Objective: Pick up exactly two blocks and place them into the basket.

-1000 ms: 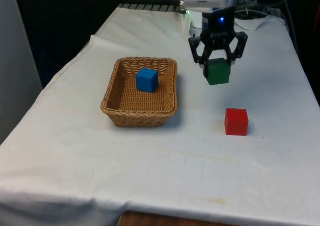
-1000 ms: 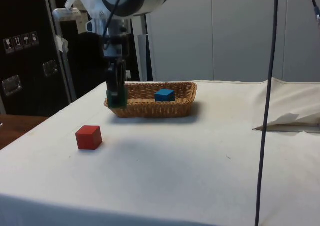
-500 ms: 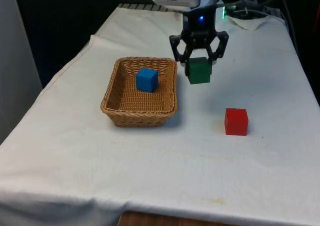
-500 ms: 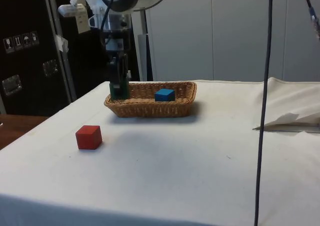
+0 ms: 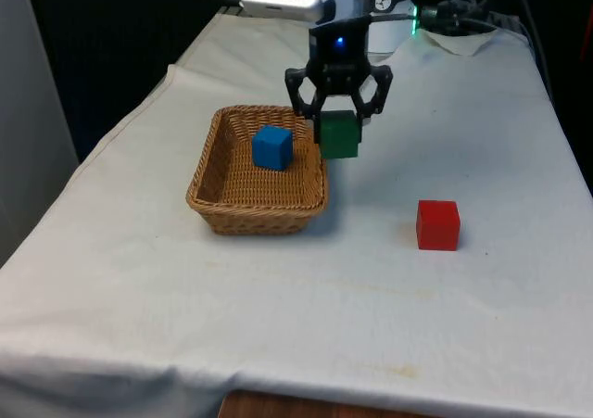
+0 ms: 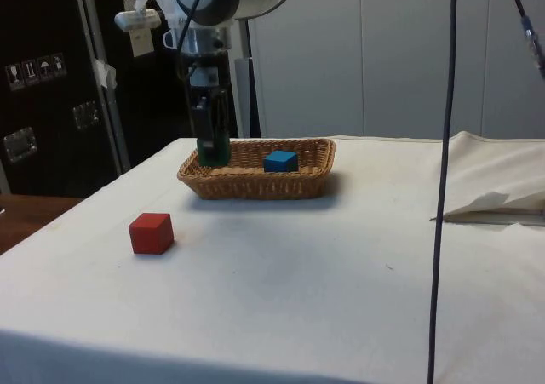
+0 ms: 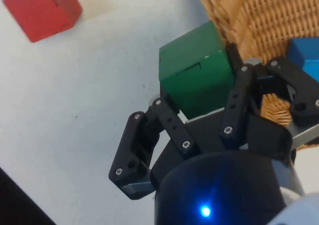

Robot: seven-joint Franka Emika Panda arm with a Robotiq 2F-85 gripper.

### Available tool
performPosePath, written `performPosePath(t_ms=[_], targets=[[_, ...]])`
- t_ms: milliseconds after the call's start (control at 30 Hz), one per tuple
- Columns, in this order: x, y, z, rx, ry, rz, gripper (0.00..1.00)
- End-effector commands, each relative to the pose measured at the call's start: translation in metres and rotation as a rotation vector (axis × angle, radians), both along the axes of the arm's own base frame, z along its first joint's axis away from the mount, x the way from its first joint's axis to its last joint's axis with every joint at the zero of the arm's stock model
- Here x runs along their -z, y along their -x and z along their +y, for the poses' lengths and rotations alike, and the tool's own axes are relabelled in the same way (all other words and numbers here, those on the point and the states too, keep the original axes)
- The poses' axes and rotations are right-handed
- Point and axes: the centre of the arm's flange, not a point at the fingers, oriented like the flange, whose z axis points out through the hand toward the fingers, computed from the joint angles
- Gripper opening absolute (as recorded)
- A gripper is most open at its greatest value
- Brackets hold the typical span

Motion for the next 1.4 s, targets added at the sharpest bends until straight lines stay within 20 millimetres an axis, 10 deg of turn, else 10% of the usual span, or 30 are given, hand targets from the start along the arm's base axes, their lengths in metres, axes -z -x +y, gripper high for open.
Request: performPosePath(t_ms=[0,1367], targets=[[0.001,0.000,-0.002,0.004,0.002,0.001,0.05],[0.065,-0.020,-0.103,0.146,0.069,0.030,0.05]])
